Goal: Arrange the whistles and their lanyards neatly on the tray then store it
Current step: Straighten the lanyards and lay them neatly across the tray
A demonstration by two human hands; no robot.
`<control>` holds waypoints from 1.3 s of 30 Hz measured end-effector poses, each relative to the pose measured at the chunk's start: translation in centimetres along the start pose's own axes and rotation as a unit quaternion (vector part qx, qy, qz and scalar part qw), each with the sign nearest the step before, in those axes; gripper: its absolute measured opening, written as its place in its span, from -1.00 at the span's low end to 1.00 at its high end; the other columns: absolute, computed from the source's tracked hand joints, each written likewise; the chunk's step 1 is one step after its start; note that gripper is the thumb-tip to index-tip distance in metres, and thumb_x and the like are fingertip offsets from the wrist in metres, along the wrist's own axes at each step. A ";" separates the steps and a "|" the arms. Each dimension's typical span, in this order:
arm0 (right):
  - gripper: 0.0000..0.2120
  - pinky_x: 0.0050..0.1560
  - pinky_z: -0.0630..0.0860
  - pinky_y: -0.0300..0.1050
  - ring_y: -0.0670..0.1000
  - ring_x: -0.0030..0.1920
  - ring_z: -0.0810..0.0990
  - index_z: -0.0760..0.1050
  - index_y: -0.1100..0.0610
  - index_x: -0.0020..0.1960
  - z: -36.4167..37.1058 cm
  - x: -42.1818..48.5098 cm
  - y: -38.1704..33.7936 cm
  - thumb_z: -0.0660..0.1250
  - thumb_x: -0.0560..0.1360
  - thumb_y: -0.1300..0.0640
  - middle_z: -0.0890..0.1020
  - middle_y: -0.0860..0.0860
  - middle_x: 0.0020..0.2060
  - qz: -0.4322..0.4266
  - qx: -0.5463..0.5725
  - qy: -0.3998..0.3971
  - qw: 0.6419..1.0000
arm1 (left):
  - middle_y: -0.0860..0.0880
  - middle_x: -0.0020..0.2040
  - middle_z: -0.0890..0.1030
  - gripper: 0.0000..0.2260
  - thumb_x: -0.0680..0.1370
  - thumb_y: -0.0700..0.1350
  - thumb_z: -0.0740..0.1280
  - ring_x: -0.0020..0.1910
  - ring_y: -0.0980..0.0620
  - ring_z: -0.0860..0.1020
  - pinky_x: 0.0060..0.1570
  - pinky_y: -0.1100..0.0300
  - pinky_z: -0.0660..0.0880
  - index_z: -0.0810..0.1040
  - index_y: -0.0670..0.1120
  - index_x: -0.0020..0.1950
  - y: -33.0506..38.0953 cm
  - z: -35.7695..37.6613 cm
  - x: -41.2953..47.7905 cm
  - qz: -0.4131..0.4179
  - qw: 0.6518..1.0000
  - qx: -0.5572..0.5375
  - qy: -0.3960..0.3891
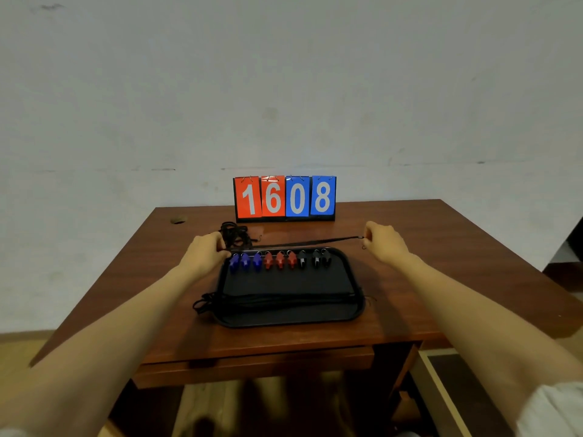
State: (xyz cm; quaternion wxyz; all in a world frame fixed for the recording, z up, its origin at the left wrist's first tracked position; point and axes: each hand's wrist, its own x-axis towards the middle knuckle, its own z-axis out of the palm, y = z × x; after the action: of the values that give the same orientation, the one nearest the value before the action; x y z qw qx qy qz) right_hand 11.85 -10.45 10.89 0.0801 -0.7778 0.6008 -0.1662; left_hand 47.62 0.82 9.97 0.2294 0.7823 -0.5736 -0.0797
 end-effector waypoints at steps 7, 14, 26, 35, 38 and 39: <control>-0.95 -0.16 0.53 0.03 0.17 -0.15 0.59 0.42 0.13 -0.07 2.5 -0.9 0.9 0.22 0.57 0.20 0.64 0.10 -0.13 -0.004 -0.034 -0.051 0.998 | -0.15 0.17 0.52 -0.74 0.60 -0.19 0.19 0.10 -0.16 0.53 0.07 0.04 0.48 0.53 -0.13 0.25 -2.3 2.2 -0.3 0.054 0.990 0.126 -0.027; -0.93 -0.22 0.49 -0.07 0.10 -0.17 0.59 0.53 0.12 -0.18 4.3 -1.2 1.3 0.35 0.47 0.24 0.62 0.03 -0.24 0.038 0.037 -0.117 0.992 | -0.10 -0.01 0.65 -0.84 0.55 -0.08 0.31 -0.07 -0.12 0.59 -0.13 0.08 0.52 0.64 -0.07 0.05 -4.2 3.5 -1.7 -0.055 0.989 0.105 -0.087; -0.77 -0.27 0.45 -0.01 0.15 -0.24 0.56 0.61 0.31 0.00 7.7 -1.2 2.5 0.19 0.53 0.27 0.67 0.24 -0.10 0.051 -0.009 -0.175 0.983 | -0.12 0.00 0.65 -0.85 0.57 -0.11 0.28 -0.03 -0.14 0.59 -0.15 0.06 0.50 0.62 -0.09 0.04 -4.1 6.4 -2.2 -0.060 0.994 0.077 -0.052; -0.79 -0.19 0.55 0.00 0.15 -0.12 0.62 0.62 0.21 -0.03 8.5 -1.6 2.4 0.20 0.55 0.24 0.66 0.14 -0.12 0.030 -0.043 -0.157 0.986 | -0.10 -0.01 0.64 -0.81 0.57 -0.15 0.23 -0.04 -0.14 0.58 -0.23 0.13 0.45 0.63 -0.08 0.05 -4.1 7.3 -2.3 -0.063 0.991 0.119 -0.024; -0.80 -0.27 0.47 -0.05 0.14 -0.20 0.56 0.60 0.20 -0.08 8.7 -1.7 2.2 0.19 0.55 0.24 0.61 0.11 -0.20 0.030 -0.062 -0.152 0.986 | -0.11 0.03 0.62 -0.81 0.57 -0.15 0.22 -0.01 -0.15 0.57 -0.23 0.12 0.44 0.63 -0.08 0.04 -4.1 7.2 -2.2 -0.062 0.991 0.121 -0.004; -0.81 -0.28 0.44 -0.06 0.13 -0.23 0.52 0.57 0.19 -0.12 8.7 -1.8 2.1 0.19 0.55 0.25 0.58 0.10 -0.23 0.029 -0.067 -0.152 0.986 | -0.12 0.05 0.60 -0.81 0.57 -0.15 0.22 0.01 -0.16 0.56 -0.21 0.10 0.45 0.63 -0.08 0.05 -4.2 7.3 -2.1 -0.060 0.990 0.125 -0.002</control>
State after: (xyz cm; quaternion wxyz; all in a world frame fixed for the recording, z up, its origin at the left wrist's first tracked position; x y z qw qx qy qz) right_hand 12.66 -9.95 1.79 0.1226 -0.7797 0.6140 -0.0030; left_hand 47.71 1.88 1.39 0.1229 0.8378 -0.5315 -0.0227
